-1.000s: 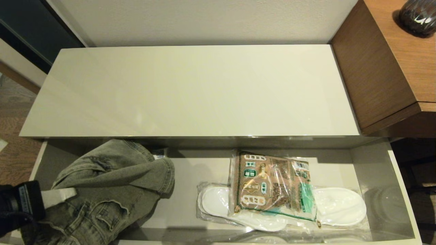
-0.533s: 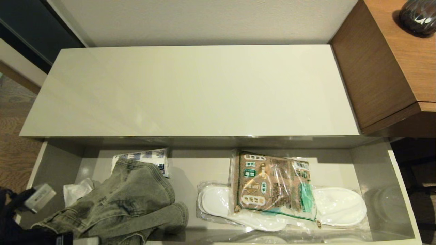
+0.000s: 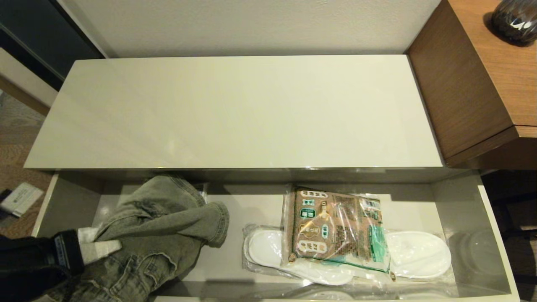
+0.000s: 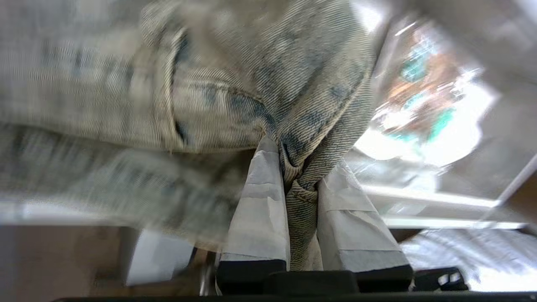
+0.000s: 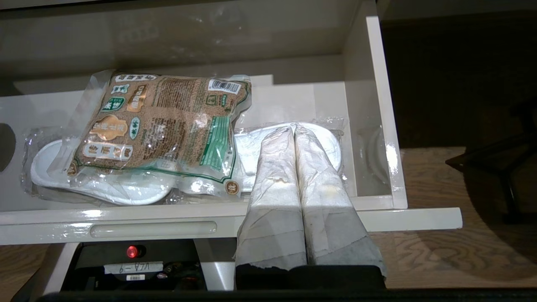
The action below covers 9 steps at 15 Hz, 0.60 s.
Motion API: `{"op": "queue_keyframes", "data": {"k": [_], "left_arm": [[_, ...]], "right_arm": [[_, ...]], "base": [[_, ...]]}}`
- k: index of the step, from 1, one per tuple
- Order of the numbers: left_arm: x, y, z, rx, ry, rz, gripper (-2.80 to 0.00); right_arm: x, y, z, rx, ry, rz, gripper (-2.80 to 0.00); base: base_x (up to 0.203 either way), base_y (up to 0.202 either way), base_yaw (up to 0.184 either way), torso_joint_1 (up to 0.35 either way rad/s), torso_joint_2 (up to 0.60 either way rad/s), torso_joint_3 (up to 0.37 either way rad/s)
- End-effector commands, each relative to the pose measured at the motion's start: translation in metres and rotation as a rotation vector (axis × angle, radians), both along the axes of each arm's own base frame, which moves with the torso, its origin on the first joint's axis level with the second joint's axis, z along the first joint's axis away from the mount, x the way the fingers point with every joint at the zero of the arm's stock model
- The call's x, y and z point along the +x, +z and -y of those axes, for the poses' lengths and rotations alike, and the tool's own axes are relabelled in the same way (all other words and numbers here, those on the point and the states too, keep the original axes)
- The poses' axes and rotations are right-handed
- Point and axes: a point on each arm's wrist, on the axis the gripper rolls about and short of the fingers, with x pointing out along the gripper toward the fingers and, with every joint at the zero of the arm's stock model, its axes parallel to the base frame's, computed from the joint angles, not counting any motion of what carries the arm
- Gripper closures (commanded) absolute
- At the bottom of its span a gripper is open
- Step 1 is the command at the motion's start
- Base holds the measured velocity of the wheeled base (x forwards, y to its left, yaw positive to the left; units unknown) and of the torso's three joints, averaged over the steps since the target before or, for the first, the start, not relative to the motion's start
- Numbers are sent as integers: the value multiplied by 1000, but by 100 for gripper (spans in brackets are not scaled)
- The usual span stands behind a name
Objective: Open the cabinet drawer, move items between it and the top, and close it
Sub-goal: Put the shorts in the drawer
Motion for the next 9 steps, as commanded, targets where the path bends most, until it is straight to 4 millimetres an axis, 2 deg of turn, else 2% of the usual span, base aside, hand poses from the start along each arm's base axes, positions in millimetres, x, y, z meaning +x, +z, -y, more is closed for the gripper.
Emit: {"op": "queue_keyframes", "data": {"k": [1,3,9], "left_arm": [[12,-34,0,32,33,-180,0],[16,-47,-1,64,75,-220,0],[20,-34,0,-27,138,-181,0]], "right_arm": [[0,0,0,1,0,-2,0],[0,0,0,1,0,-1,0],[0,0,0,1,0,-2,0]], "base": [[0,0,0,0,0,0],[0,0,0,0,0,0],[0,0,0,0,0,0]]}}
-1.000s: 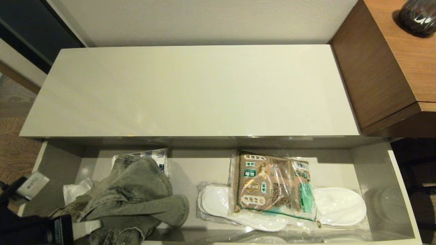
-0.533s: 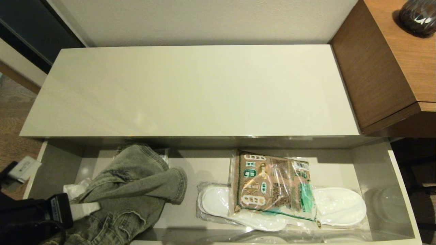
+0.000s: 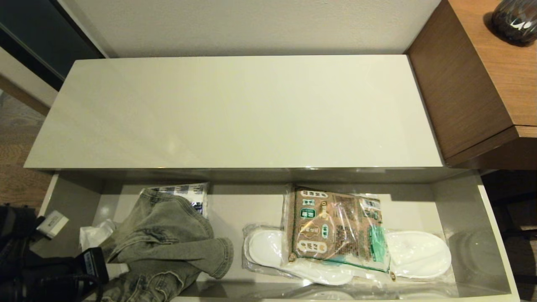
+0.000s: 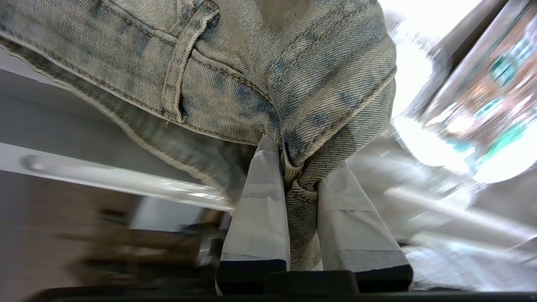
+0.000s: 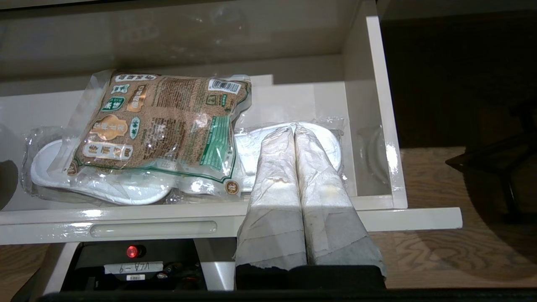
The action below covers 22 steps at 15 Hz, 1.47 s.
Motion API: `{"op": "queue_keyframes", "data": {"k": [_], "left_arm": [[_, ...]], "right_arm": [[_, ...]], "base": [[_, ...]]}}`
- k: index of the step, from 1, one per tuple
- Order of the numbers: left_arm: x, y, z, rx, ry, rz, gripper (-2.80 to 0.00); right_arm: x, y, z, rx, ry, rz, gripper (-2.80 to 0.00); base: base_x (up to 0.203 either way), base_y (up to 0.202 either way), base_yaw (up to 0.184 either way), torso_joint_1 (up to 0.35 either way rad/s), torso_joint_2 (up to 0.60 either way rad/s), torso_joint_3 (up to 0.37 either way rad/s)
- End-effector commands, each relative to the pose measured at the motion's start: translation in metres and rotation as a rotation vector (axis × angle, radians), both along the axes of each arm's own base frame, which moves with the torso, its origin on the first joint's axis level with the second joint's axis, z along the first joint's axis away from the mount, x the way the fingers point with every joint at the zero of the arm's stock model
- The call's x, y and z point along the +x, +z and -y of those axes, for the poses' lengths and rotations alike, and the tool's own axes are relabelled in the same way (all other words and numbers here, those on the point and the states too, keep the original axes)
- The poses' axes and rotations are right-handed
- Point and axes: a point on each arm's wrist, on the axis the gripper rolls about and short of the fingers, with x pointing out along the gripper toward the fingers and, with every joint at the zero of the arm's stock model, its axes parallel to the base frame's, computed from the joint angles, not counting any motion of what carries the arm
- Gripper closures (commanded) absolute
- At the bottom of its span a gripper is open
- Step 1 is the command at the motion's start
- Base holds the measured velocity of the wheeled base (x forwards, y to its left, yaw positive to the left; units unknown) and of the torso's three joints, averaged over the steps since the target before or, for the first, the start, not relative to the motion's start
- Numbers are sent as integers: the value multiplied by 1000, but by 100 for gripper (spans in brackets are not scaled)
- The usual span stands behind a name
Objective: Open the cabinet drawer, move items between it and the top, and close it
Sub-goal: Put the shorts in the drawer
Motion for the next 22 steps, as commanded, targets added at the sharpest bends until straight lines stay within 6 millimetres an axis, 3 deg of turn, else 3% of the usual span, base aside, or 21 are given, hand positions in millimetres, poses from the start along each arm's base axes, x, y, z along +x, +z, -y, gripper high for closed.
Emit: {"op": "queue_keyframes", "data": {"k": [1,2,3,15,17,22], "left_arm": [[5,9,0,-42,38,18,0],[5,9,1,-44,39,21,-32],[3,11,1,-48,38,34,-280],[-13,27,2,-136,-43,115,-280],[-30,30,5,-181,-134,130,-280],[-45,14,7,-190,-260,49,-280]], "right_arm": [[0,0,0,1,0,-3,0],[0,0,0,1,0,-2,0],[0,0,0,0,0,-1,0],[0,0,0,1,0,-2,0],[0,0,0,-1,0,-2,0],[0,0,0,1,0,-2,0]], "base": [[0,0,0,0,0,0],[0,0,0,0,0,0],[0,0,0,0,0,0],[0,0,0,0,0,0],[0,0,0,0,0,0],[0,0,0,0,0,0]]}}
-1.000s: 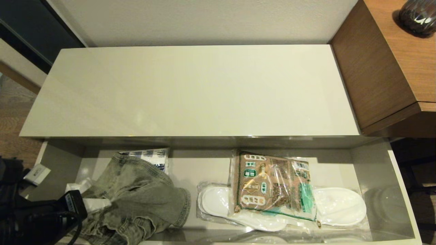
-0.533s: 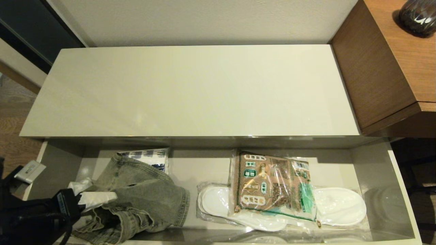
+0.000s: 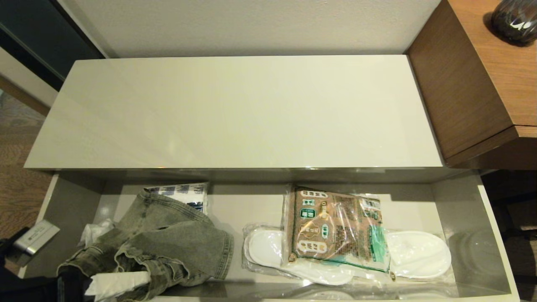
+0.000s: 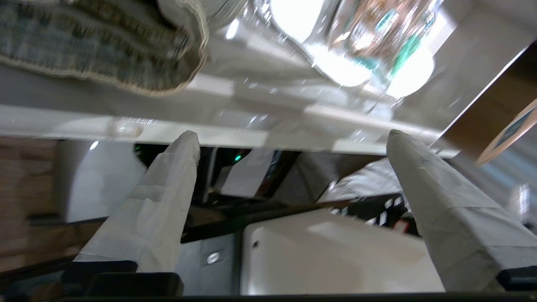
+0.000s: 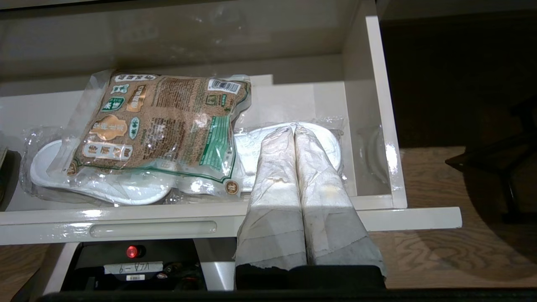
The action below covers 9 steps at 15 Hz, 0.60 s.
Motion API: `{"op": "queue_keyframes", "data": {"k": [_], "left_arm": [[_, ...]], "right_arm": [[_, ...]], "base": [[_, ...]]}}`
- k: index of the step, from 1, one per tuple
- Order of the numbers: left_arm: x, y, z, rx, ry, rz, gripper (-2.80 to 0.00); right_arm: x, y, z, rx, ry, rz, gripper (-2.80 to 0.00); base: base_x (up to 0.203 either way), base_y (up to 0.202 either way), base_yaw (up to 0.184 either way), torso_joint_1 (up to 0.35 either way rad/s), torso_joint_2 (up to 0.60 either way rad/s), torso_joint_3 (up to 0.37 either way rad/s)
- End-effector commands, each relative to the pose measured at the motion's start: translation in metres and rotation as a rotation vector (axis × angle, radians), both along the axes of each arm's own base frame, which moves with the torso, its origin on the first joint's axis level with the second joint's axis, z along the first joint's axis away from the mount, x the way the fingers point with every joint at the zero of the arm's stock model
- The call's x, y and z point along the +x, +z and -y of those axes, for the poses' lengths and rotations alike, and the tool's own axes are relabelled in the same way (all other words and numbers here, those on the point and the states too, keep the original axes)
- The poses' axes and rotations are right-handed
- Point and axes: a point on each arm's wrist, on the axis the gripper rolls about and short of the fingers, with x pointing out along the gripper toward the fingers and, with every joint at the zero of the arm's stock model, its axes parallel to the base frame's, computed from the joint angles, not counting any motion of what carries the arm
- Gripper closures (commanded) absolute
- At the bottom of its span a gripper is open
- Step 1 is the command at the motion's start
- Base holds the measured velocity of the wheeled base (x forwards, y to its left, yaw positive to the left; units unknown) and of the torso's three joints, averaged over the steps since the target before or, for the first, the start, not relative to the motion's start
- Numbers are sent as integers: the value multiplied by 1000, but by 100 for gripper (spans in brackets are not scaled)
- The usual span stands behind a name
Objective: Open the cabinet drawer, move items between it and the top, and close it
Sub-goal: Put the shorts in the drawer, then take out the solid drinks from the drawer
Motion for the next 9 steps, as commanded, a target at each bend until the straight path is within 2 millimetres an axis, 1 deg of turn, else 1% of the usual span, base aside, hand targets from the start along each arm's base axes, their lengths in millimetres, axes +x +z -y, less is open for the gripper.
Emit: {"op": "queue_keyframes", "data": {"k": [1,4,5,6,8,9], "left_arm": [[-5,-4,0,7,-17,-3,-280],[-7,-7,0,20,-36,-2,-280],[-12,-8,0,40,-57,21,0],[-13,-9,-1,49,-66,25,0],[-25,-9,-2,86,-102,51,0],[-25,-9,-2,89,-102,51,0]], "right_arm": [[0,0,0,0,0,-1,0],[0,0,0,-1,0,-1,0],[0,0,0,-1,0,-1,0],[0,0,0,-1,0,-1,0],[0,0,0,0,0,-1,0],[0,0,0,0,0,-2,0]], "base": [[0,0,0,0,0,0],[0,0,0,0,0,0],[0,0,0,0,0,0],[0,0,0,0,0,0],[0,0,0,0,0,0],[0,0,0,0,0,0]]}}
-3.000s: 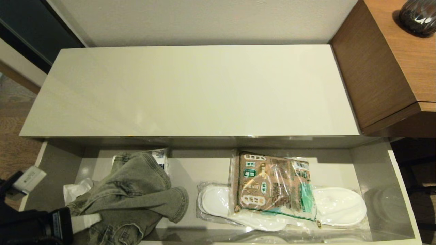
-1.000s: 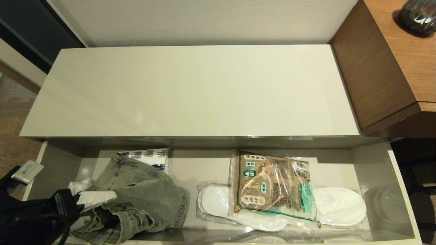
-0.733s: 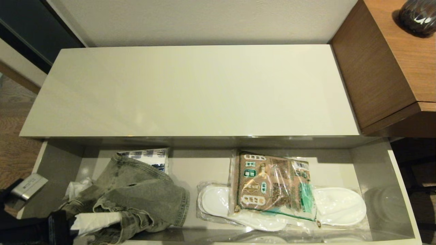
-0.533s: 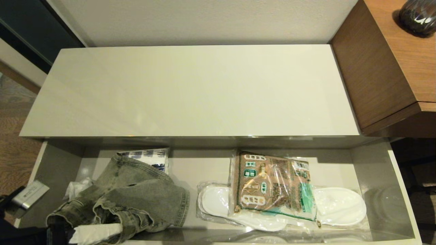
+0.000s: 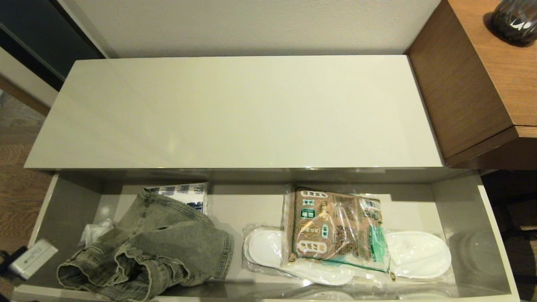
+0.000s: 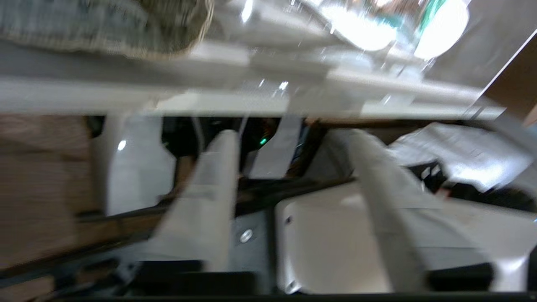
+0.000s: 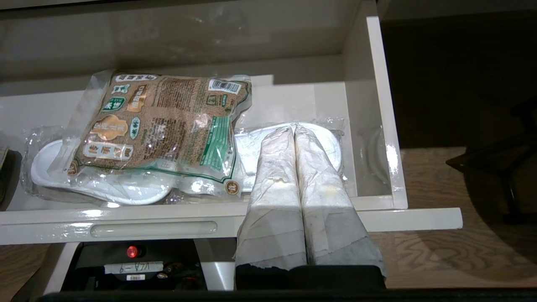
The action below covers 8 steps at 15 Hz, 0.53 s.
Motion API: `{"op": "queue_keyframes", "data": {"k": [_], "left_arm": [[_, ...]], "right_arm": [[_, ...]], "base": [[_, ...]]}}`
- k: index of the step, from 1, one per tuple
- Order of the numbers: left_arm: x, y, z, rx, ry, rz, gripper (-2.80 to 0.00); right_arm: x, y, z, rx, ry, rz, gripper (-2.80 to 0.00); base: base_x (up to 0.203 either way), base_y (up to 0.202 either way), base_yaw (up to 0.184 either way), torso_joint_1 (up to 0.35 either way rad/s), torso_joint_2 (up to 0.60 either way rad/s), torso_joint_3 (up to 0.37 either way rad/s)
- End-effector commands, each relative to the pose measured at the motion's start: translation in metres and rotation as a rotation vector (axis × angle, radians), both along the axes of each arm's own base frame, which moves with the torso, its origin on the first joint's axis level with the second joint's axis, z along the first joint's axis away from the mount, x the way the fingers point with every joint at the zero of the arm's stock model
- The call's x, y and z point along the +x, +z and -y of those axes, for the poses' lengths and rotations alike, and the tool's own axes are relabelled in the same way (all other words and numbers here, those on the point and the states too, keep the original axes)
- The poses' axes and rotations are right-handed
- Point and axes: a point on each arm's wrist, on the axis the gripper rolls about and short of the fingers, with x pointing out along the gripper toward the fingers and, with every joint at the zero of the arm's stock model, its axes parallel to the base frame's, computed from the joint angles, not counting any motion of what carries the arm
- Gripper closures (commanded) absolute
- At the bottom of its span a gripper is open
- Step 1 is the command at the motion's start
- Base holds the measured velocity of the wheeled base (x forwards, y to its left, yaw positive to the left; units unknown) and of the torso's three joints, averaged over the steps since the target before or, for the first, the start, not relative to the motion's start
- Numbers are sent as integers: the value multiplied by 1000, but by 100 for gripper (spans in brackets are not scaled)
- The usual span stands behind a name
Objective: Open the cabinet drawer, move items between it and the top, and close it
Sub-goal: Take out the solid drinks from the drawer
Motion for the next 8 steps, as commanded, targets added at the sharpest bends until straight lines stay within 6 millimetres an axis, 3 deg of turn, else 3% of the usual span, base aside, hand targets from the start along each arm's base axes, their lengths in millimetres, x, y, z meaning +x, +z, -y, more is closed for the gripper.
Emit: {"op": "queue_keyframes", "data": {"k": [1,8], "left_arm": [[-11,3,-2,-3,0,42,0],[-53,9,-9,64,-12,66,0]], "right_arm": [[0,0,0,0,0,-2,0],[0,0,0,1,0,-1,0]], "base": [[0,0,0,0,0,0],[0,0,0,0,0,0]]}}
